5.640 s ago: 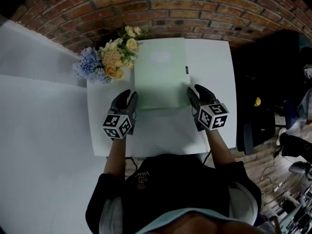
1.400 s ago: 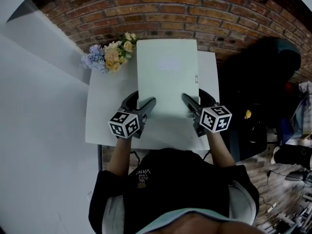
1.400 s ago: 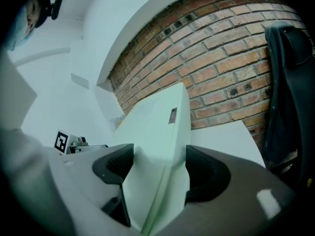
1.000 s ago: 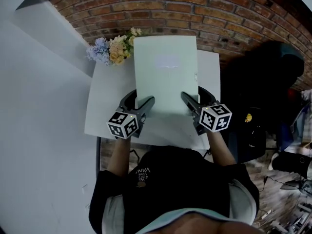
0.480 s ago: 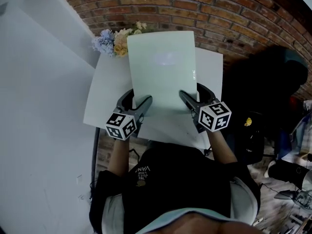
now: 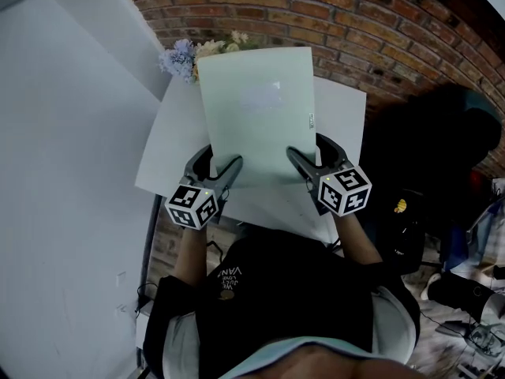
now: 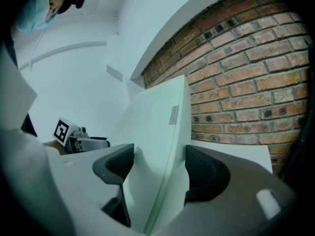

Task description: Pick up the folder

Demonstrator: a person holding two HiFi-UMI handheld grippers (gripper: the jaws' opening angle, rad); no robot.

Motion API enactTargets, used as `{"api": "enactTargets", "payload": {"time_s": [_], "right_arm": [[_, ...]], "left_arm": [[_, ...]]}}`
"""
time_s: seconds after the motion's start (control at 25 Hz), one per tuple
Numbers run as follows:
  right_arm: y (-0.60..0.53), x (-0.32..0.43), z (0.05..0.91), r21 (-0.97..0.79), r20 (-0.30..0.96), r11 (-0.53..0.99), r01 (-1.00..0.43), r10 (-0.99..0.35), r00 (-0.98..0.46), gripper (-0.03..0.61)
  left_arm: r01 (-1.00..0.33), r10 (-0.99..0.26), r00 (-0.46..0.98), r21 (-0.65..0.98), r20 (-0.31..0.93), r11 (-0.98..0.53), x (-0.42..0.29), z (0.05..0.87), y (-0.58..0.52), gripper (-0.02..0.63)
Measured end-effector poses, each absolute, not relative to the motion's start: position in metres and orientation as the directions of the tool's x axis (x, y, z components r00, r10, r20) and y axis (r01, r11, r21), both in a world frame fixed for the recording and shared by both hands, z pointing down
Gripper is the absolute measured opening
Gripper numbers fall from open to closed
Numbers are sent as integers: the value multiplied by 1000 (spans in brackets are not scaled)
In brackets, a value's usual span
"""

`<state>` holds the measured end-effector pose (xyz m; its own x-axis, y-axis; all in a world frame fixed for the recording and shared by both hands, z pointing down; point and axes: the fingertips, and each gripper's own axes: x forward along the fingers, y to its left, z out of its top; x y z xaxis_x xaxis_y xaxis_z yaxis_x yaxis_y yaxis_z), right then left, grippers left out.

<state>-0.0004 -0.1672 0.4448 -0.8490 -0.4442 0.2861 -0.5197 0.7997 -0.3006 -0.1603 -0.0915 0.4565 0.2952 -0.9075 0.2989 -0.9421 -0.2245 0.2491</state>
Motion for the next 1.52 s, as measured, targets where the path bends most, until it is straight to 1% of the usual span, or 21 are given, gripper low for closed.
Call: {"api": "enactTargets", "payload": {"time_s": [0.84,1.52], "right_arm": [[-142,-7,431,-275,258,855,-439,-374,-891,314],[-139,-3,426,-261,254,861,-436,-374,-892,311]], "left_arm": [[-971,-938,183,205,294,-125,-158,439,-53,334],[-976,-942,172,183,290,-121,-155,431,-50,330]]}}
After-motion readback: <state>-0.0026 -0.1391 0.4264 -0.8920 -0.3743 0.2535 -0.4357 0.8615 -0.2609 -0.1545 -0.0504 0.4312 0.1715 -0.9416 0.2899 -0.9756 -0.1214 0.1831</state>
